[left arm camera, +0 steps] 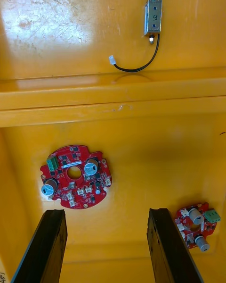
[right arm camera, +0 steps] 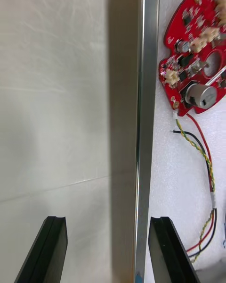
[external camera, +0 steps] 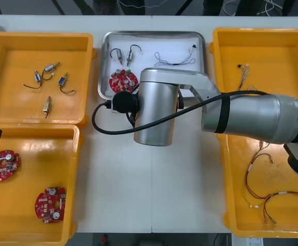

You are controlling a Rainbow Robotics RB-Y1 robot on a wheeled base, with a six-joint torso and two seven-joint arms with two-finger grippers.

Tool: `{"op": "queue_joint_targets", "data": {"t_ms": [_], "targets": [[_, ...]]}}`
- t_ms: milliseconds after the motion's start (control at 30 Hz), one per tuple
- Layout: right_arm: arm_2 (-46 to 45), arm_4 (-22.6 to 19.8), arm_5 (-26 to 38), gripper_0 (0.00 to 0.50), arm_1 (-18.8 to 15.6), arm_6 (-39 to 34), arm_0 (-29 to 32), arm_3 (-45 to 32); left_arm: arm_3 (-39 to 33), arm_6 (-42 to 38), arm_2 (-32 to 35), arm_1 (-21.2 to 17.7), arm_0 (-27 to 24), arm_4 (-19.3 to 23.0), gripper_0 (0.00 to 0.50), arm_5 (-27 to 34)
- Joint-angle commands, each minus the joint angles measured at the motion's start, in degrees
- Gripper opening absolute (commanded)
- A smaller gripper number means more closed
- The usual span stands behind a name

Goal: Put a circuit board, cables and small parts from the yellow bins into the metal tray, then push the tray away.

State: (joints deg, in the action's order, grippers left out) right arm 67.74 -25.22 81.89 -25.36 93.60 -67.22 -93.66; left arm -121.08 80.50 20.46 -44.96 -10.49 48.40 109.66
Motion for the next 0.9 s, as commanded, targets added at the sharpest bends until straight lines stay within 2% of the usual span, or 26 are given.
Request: {"op": "queue_joint_targets", "data": {"t_ms": [33, 233, 400, 667, 767, 900], "targets": [[-8.5, 1.4, 6.3, 0.500, 1.9, 1.5, 4.8, -8.5, -1.8, -1.0, 1.5, -2.7, 1.0, 0.5, 0.500, 0.3], [-14.9, 4.3, 17.7, 0.500, 2.1, 0.8, 12.0, -18.6, -1.8, -1.0, 1.5, -2.7, 1.0, 0.5, 0.500, 0.3], [-20.9, 4.7, 28.1, 0.500, 2.0, -0.7, 16.6, -26.3, -1.8, -1.0, 1.5, -2.7, 1.0, 0.5, 0.500, 0.3], [-31.2, 4.7, 28.1, 0.500, 1.4, -9.4, 23.7, -35.4, -1.8, -1.0, 1.5, -2.7, 1.0, 0.5, 0.500, 0.3], [-35.2, 4.2, 28.1, 0.500, 0.0, -12.1, 26.7, -37.6, -1.8, -1.0, 1.5, -2.7, 1.0, 0.5, 0.500, 0.3], [-41.5, 0.6, 28.1, 0.500, -3.1, -15.9, 31.8, -40.4, -1.8, -1.0, 1.5, -2.7, 1.0, 0.5, 0.500, 0.3]]}}
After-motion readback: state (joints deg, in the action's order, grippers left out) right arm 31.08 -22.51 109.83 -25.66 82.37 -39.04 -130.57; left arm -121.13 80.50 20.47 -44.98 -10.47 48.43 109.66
